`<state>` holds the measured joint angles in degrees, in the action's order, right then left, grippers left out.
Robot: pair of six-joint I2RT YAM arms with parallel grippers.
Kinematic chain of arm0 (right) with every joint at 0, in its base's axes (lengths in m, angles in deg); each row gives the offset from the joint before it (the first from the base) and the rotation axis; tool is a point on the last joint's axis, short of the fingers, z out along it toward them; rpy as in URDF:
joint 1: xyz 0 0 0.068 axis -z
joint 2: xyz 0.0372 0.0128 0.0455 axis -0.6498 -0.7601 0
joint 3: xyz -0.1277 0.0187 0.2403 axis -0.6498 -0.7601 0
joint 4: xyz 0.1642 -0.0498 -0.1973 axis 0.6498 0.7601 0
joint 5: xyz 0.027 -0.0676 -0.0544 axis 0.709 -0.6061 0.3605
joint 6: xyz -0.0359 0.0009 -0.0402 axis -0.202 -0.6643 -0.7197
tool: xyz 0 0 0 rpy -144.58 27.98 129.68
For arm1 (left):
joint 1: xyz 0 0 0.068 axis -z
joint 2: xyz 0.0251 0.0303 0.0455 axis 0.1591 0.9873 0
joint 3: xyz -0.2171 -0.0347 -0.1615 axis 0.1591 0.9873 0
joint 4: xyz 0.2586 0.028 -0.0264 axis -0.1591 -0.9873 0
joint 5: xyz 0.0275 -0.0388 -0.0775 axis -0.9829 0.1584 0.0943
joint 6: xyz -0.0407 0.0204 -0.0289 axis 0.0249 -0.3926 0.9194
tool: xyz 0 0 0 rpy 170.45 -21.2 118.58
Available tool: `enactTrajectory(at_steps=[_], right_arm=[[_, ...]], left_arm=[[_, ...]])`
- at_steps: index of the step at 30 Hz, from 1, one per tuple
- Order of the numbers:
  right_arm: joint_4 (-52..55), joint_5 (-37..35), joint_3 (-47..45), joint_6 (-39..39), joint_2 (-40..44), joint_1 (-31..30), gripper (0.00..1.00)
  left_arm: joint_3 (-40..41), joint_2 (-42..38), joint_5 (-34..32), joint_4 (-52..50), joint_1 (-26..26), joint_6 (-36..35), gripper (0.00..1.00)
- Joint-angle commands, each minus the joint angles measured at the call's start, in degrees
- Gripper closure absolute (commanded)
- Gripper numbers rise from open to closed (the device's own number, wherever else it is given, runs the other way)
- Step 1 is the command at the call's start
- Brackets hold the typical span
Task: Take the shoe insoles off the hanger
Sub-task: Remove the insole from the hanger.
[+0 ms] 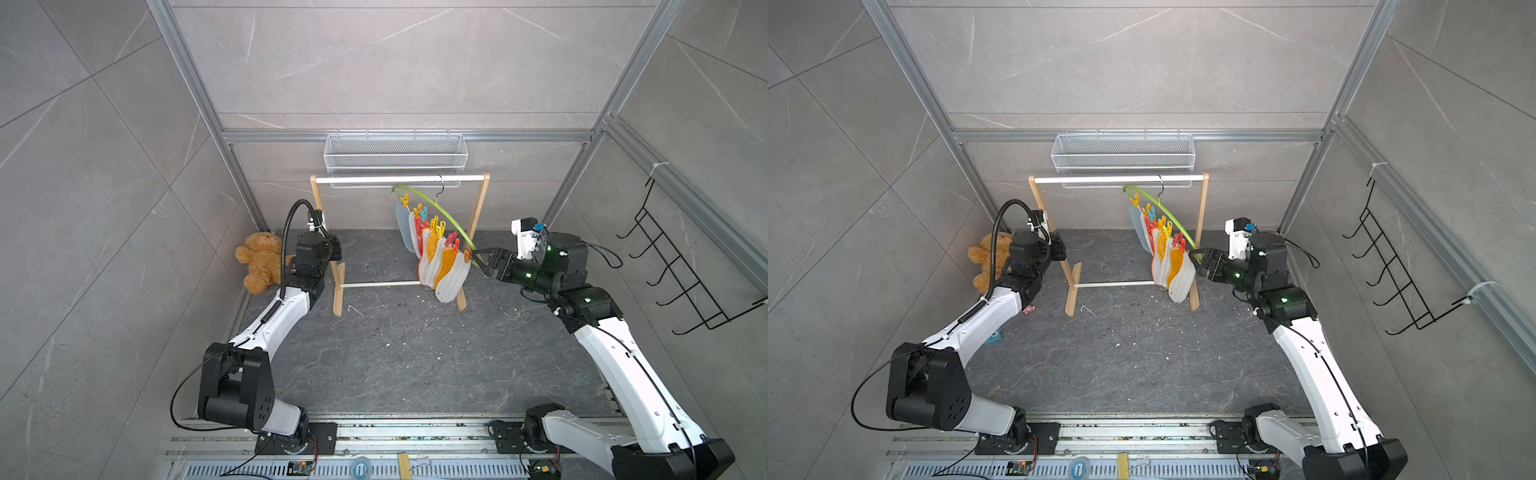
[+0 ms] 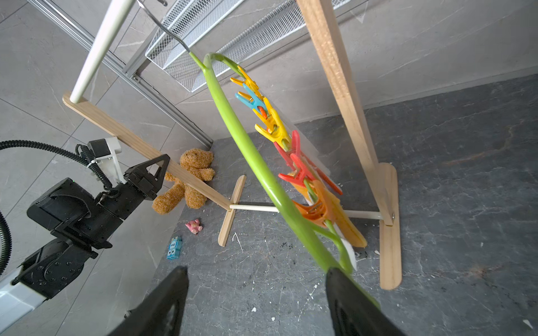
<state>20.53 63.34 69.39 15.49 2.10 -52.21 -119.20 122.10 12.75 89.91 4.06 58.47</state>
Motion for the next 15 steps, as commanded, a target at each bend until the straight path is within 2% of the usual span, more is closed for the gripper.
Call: enactTrajectory(at_steps=[1, 5, 8, 9, 12, 15], right_arm=[[0.9, -0.4, 2.4, -2.1, -0.5, -0.3, 0.23], [2.8, -2.4, 4.1, -3.6, -0.5, -0.3, 0.23], [3.9, -5.5, 5.2, -4.5, -0.4, -0.3, 0.20], [4.2, -7.0, 5.6, -4.8, -0.4, -0.3, 0.19], [4.8, -8.6, 6.4, -5.2, -0.9, -0.2, 0.15], [4.7, -6.1, 6.9, -4.5, -2.4, -0.3, 0.14]], left_arm=[[-0.6, 1.3, 6.2, -4.4, 0.5, 4.9, 1.00], [-0.8, 0.2, 3.0, -6.9, 0.5, 5.9, 0.50], [1.2, -2.3, 1.4, -6.4, 0.5, 6.6, 0.28], [1.9, -3.4, 0.9, -6.4, 0.5, 6.9, 0.23], [4.4, -7.3, -0.3, -6.6, 0.5, 7.4, 0.21], [7.6, -12.4, -1.7, -7.1, 0.5, 8.6, 0.21]])
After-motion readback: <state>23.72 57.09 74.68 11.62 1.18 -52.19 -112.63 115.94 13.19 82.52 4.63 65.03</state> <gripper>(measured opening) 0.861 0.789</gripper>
